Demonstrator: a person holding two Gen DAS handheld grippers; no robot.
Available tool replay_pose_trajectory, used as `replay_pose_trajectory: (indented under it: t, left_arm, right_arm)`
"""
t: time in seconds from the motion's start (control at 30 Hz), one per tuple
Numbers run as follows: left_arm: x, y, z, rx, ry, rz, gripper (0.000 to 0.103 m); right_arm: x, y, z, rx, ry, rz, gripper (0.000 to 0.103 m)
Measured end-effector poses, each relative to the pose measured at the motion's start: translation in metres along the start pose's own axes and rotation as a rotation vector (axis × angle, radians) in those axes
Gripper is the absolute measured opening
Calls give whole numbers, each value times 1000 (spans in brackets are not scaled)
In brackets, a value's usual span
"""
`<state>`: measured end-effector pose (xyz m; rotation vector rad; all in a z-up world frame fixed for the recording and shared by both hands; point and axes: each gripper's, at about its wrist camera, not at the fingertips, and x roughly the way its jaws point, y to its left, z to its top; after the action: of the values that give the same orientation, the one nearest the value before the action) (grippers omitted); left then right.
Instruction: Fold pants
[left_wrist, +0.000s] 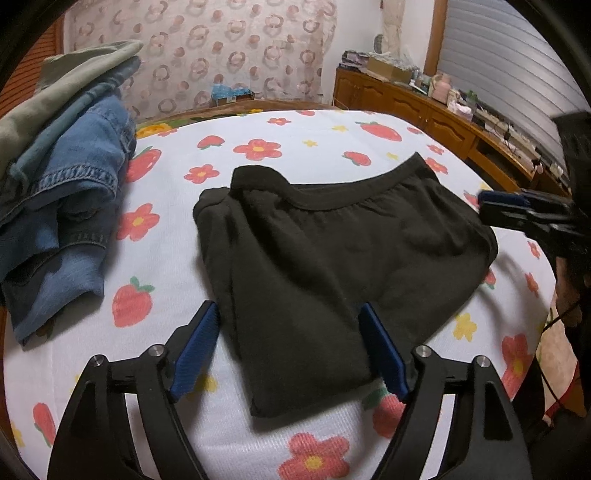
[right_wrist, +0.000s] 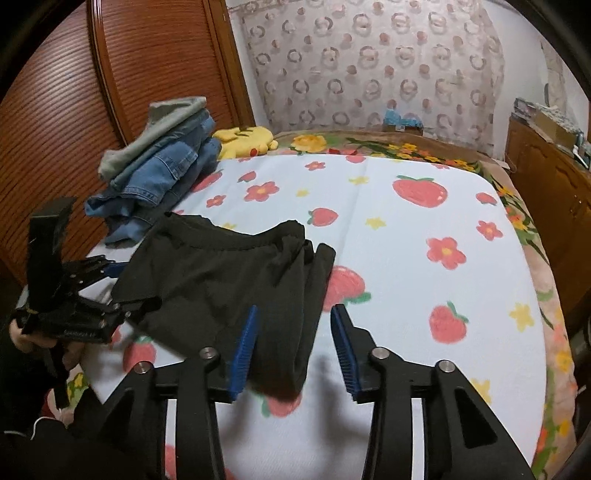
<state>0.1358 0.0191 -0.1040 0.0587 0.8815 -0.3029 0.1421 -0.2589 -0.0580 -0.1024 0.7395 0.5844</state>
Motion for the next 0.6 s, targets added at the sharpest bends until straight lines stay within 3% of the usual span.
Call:
replay_pose_trajectory:
  t: [0.2,0.33,0.6]
  left_arm:
    - [-5,13,9,-37,16,7,79]
    - [-14,28,17,-70,-27,-18,79]
    - [6,44,38,-89,1,-13,78]
  right_arm:
    - [21,4,12,-39,29,0,45]
    - [26,-1,21,-42,26,-3,45]
    - [48,-16,33,-11,66,51,46]
